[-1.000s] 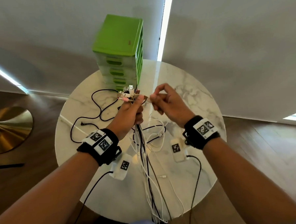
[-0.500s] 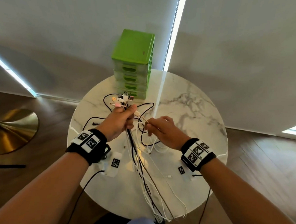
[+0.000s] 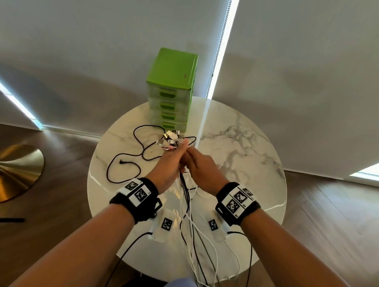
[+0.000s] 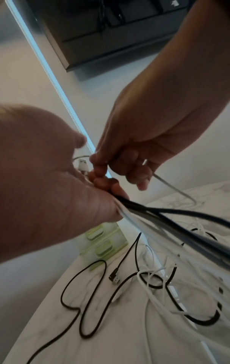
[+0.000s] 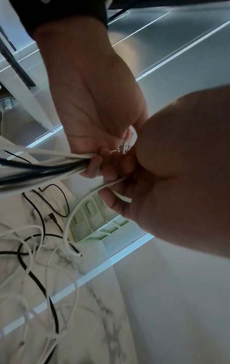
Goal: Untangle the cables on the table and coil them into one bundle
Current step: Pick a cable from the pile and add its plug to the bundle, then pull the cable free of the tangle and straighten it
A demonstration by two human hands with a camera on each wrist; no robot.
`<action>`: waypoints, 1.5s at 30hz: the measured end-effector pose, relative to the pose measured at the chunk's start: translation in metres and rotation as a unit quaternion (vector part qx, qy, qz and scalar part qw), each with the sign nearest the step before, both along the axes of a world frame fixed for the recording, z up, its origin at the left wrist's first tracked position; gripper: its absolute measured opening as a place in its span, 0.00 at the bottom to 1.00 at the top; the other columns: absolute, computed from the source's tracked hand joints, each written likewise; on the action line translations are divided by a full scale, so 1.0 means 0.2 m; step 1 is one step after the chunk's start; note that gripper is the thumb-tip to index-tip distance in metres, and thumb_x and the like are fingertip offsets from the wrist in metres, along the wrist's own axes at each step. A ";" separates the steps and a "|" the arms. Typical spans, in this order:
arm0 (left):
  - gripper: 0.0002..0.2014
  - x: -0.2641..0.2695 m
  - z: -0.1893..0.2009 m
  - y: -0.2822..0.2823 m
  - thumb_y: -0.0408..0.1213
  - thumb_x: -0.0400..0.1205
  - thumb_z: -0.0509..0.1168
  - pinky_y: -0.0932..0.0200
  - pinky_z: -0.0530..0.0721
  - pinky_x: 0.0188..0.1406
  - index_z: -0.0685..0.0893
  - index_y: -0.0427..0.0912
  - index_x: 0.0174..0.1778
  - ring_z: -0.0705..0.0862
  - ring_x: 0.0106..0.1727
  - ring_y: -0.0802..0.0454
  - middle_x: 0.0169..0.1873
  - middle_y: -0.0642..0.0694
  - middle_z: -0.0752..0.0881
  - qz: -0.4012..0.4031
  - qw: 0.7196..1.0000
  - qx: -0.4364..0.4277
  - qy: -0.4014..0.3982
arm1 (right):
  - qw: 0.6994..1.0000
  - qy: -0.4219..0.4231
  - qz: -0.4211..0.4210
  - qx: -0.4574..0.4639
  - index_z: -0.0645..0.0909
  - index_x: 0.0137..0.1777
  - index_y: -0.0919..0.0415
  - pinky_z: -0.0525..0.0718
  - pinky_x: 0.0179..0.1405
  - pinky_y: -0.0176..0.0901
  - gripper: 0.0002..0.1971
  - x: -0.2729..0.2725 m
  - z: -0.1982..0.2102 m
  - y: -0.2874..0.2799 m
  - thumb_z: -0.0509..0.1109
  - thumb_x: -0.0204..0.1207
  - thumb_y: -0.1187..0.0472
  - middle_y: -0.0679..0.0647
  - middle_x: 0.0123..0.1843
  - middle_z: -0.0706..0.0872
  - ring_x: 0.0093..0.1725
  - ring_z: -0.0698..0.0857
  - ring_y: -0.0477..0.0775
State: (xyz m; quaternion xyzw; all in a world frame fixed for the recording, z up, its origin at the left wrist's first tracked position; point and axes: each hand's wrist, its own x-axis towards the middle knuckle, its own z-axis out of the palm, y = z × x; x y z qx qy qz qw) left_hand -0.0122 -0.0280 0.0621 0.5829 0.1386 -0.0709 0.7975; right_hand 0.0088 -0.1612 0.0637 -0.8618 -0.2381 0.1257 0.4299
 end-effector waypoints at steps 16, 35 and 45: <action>0.23 0.03 0.07 0.20 0.54 0.92 0.50 0.53 0.87 0.34 0.72 0.42 0.39 0.84 0.30 0.43 0.29 0.42 0.80 0.060 0.993 0.088 -0.059 | 0.991 0.069 0.082 -0.078 0.75 0.40 0.50 0.85 0.45 0.47 0.22 -0.05 -0.30 -0.26 0.51 0.90 0.40 0.44 0.31 0.81 0.33 0.84 0.45; 0.23 0.04 0.10 0.23 0.56 0.91 0.53 0.59 0.71 0.30 0.80 0.41 0.46 0.71 0.27 0.57 0.31 0.52 0.86 0.022 0.986 0.163 -0.022 | 0.997 -0.034 -0.051 -0.040 0.72 0.38 0.58 0.68 0.38 0.46 0.21 0.21 0.01 0.02 0.55 0.91 0.48 0.51 0.31 0.77 0.32 0.74 0.52; 0.24 0.11 0.06 0.19 0.63 0.88 0.55 0.56 0.76 0.36 0.81 0.49 0.37 0.78 0.34 0.52 0.33 0.47 0.80 0.072 0.993 0.086 -0.040 | 0.990 0.077 0.119 -0.002 0.78 0.42 0.55 0.83 0.44 0.46 0.25 0.06 0.00 0.04 0.50 0.91 0.40 0.50 0.30 0.82 0.31 0.81 0.47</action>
